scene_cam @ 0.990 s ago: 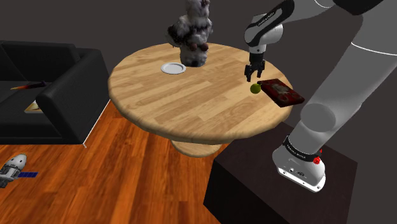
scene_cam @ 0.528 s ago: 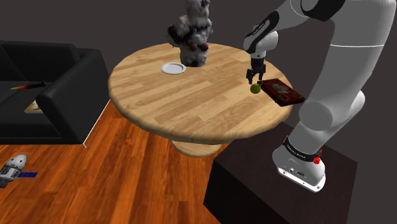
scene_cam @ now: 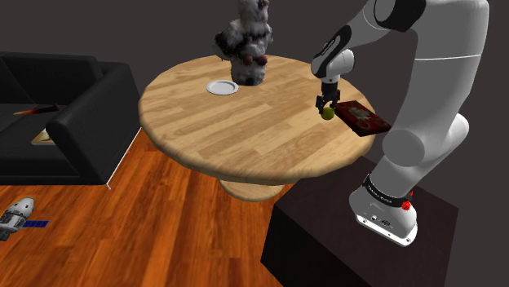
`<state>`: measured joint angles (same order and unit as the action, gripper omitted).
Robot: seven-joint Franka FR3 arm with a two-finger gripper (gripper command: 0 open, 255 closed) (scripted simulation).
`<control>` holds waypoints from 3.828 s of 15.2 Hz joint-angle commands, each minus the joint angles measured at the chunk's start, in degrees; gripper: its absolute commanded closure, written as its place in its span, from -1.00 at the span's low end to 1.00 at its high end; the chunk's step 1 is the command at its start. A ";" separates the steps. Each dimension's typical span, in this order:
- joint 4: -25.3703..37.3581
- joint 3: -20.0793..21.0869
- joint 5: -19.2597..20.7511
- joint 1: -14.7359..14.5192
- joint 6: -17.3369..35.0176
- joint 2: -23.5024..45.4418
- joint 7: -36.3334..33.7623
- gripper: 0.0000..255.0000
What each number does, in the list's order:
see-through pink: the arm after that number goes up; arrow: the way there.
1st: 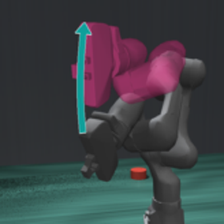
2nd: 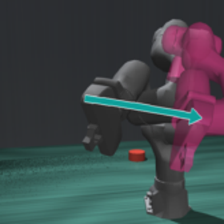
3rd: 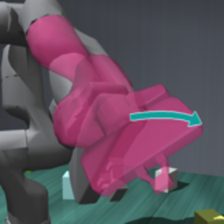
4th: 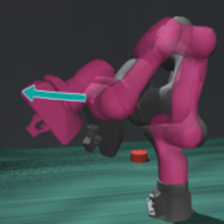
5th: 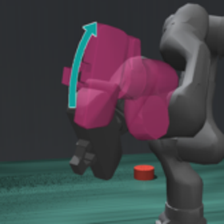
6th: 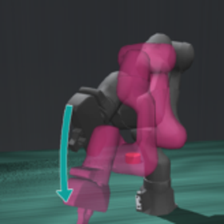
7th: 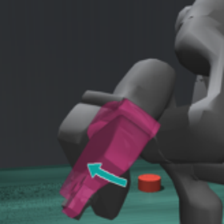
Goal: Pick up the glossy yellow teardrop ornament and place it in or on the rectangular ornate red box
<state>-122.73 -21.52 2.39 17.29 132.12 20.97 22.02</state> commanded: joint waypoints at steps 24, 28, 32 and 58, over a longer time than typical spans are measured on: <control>0.15 -0.63 1.09 -0.44 -2.93 -2.96 -0.25 1.00; 0.64 -1.01 1.92 -0.80 -5.62 -5.26 -0.51 1.00; 1.34 -1.31 2.69 -1.11 -8.36 -7.42 -0.73 1.00; 3.43 -9.17 3.98 9.88 -7.71 -7.35 17.20 1.00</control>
<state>-118.97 -30.65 6.47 27.00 123.77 13.34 39.01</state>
